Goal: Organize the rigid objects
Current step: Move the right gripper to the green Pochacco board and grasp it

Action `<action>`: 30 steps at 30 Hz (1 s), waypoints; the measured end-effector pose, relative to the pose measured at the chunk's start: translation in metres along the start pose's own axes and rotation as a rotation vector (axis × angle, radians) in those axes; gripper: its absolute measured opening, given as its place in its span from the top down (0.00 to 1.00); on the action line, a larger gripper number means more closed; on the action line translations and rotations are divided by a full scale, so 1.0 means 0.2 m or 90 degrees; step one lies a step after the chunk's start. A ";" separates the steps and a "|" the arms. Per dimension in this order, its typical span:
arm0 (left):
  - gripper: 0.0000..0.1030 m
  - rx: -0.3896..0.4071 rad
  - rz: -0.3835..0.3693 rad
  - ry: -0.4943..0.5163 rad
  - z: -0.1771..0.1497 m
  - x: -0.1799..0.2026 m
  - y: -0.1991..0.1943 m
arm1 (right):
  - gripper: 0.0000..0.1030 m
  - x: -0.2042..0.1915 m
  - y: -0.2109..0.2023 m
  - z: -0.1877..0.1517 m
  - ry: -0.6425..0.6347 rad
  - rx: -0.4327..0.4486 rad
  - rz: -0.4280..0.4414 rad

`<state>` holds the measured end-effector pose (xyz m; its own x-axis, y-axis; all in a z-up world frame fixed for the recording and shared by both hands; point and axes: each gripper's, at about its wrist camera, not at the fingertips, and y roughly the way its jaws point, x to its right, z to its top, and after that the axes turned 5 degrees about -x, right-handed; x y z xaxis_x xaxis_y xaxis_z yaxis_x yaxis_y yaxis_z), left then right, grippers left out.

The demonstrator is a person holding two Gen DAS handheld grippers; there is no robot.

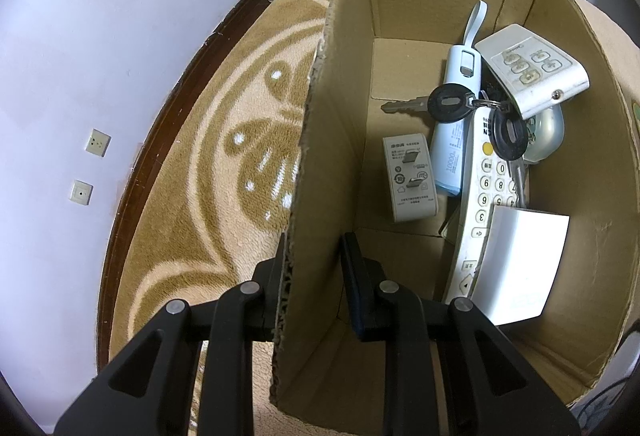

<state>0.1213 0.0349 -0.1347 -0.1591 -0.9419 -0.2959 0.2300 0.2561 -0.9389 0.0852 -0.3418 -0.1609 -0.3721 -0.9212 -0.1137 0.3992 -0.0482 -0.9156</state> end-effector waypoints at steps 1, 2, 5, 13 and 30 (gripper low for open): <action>0.78 0.000 0.000 0.000 0.00 0.00 0.00 | 0.09 0.01 0.01 -0.01 0.003 -0.001 -0.004; 0.78 0.000 0.001 0.000 0.00 0.00 0.00 | 0.09 0.03 0.02 -0.02 0.005 -0.002 -0.012; 0.78 -0.002 0.003 0.001 0.00 0.00 0.00 | 0.09 0.07 0.06 -0.05 0.004 -0.010 -0.039; 0.78 -0.002 0.003 0.002 0.00 0.01 0.00 | 0.19 0.16 0.18 -0.07 0.024 -0.054 -0.061; 0.77 -0.003 0.002 0.000 0.00 0.00 0.00 | 0.40 0.08 0.15 -0.10 0.024 -0.039 -0.051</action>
<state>0.1215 0.0352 -0.1347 -0.1586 -0.9410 -0.2990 0.2254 0.2604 -0.9388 0.0741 -0.3500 -0.1978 -0.4320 -0.9003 -0.0529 0.3159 -0.0961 -0.9439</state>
